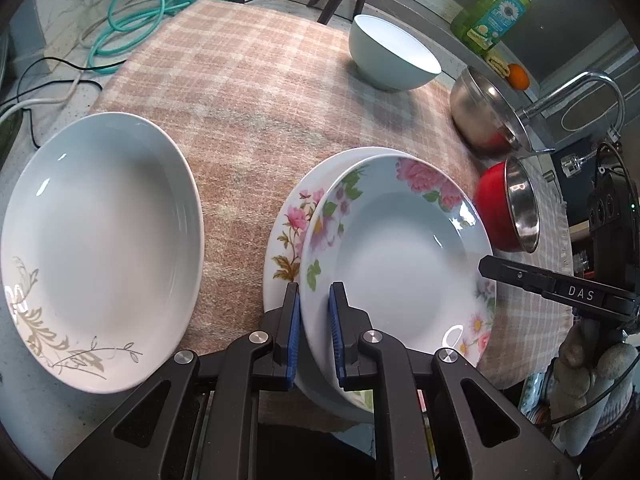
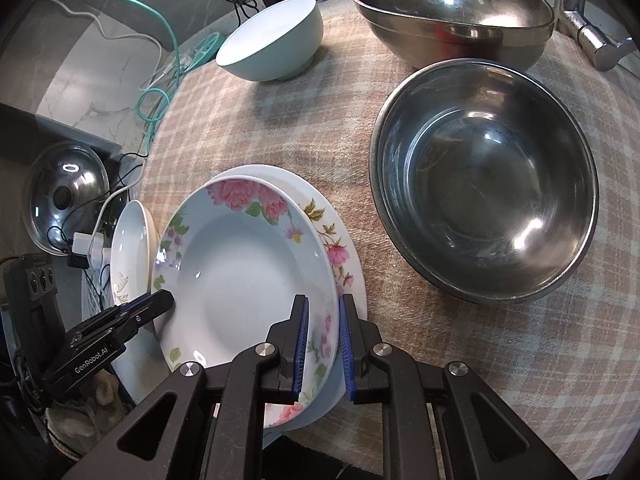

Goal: Organize plates and bowls
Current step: 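Settle the rose-rimmed plate on the stack and open the right gripper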

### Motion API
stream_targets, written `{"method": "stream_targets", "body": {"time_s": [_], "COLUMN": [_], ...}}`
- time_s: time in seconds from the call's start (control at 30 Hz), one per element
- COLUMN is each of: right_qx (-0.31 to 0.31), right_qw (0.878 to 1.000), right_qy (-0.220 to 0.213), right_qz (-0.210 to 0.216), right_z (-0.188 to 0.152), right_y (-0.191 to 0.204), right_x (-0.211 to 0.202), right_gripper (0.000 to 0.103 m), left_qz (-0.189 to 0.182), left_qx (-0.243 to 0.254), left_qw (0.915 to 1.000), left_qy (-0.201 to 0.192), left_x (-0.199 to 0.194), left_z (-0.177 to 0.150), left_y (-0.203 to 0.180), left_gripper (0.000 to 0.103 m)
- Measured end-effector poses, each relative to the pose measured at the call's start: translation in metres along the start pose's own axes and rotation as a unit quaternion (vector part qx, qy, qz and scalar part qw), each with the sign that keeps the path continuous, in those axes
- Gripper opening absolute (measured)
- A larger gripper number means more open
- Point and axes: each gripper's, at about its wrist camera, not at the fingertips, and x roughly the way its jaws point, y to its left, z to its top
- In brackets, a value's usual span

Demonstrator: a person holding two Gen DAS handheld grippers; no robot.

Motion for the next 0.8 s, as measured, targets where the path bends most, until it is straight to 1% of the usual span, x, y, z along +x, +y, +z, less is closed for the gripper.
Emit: {"method": "stream_targets", "body": {"time_s": [0.07, 0.47, 0.6, 0.8], "right_qx": [-0.001, -0.005, 0.002, 0.005], "right_qw": [1.0, 1.0, 1.0, 1.0], "right_qy": [-0.001, 0.0, 0.003, 0.003], "right_qz": [0.0, -0.005, 0.002, 0.001], "right_z": [-0.0001, 0.0006, 0.001, -0.0005], "right_y": [0.0002, 0.0012, -0.0012, -0.0022], "right_x": [-0.0001, 0.0001, -0.0002, -0.001], "right_gripper": [0.015, 0.016, 0.016, 0.016], "left_qz": [0.006, 0.004, 0.003, 0.004], "left_qx": [0.003, 0.001, 0.001, 0.004], "left_qw": [1.0, 1.0, 1.0, 1.0], "left_qy": [-0.003, -0.002, -0.001, -0.007], "left_x": [-0.0011, -0.0012, -0.0013, -0.0046], "left_z": [0.0002, 0.0003, 0.0004, 0.0012], "left_y": [-0.0001, 0.0007, 0.0007, 0.0005], "left_gripper": [0.012, 0.012, 0.012, 0.012]}}
